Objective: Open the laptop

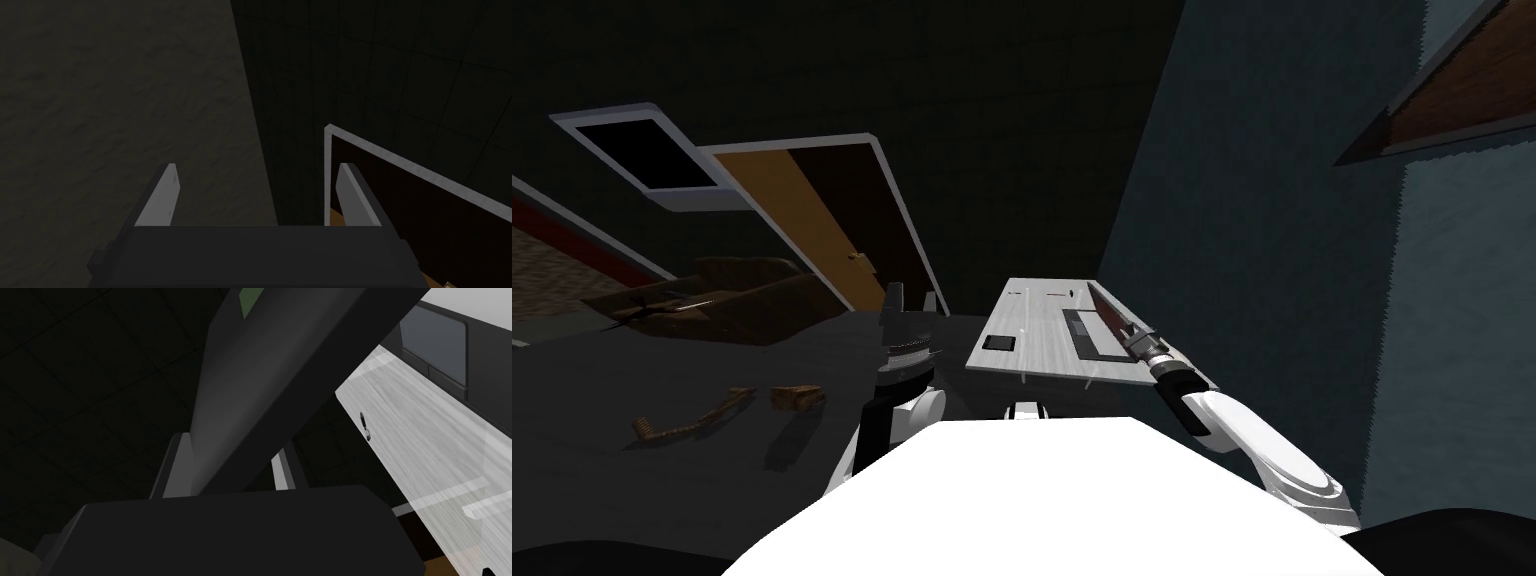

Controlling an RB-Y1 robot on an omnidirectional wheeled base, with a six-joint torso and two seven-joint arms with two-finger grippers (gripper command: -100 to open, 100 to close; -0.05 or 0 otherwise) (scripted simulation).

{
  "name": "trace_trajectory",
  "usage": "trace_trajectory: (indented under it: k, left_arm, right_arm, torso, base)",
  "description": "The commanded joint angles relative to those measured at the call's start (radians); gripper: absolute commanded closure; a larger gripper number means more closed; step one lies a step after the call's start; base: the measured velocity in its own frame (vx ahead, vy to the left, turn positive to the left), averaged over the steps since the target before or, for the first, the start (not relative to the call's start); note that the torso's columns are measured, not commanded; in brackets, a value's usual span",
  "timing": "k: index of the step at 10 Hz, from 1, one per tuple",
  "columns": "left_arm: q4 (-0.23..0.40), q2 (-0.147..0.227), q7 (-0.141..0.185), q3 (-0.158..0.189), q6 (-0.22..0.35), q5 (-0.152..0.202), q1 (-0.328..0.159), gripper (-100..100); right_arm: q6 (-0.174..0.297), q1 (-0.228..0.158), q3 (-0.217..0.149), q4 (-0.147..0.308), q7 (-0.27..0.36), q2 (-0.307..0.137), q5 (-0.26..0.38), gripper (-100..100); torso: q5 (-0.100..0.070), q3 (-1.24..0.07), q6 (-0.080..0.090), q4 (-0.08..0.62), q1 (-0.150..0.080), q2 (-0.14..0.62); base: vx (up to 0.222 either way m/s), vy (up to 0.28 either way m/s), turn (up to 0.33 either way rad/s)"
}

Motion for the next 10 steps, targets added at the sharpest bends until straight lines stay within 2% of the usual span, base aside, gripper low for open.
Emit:
trace_trajectory:
  k: [1,2,5,6,7,10]
  left_arm:
    - [0.000,0.000,0.000,0.000,0.000,0.000,0.000,0]
    - [0.000,0.000,0.000,0.000,0.000,0.000,0.000,0]
    - [0.000,0.000,0.000,0.000,0.000,0.000,0.000,0]
    - [0.000,0.000,0.000,0.000,0.000,0.000,0.000,0]
    - [0.000,0.000,0.000,0.000,0.000,0.000,0.000,0]
    - [0.000,0.000,0.000,0.000,0.000,0.000,0.000,0]
  right_arm:
    - [0.037,-0.027,0.041,0.021,0.076,0.045,0.079,100]
    - [0.037,-0.027,0.041,0.021,0.080,0.045,0.085,100]
    - [0.079,-0.056,0.089,0.045,0.170,0.101,0.186,100]
    - [0.094,-0.066,0.106,0.053,0.199,0.120,0.213,100]
    - [0.094,-0.066,0.106,0.053,0.204,0.120,0.222,100]
    - [0.136,-0.096,0.154,0.077,0.291,0.176,0.316,100]
  torso:
    - [-0.001,0.000,0.000,-0.001,0.000,0.000]
    - [0.000,-0.001,0.000,0.000,0.000,-0.001]
    - [0.000,-0.001,-0.001,-0.001,0.002,-0.002]
    - [0.001,-0.001,-0.001,0.000,0.003,-0.001]
    - [0.001,-0.001,-0.001,0.000,0.003,-0.001]
    - [0.001,-0.001,-0.001,0.000,0.003,-0.001]
  base:
    - [-0.048,-0.007,0.079]
    - [-0.034,-0.007,0.040]
    - [-0.034,-0.009,0.069]
    - [-0.048,-0.008,0.079]
    - [-0.030,0.000,0.042]
    - [-0.030,-0.004,0.068]
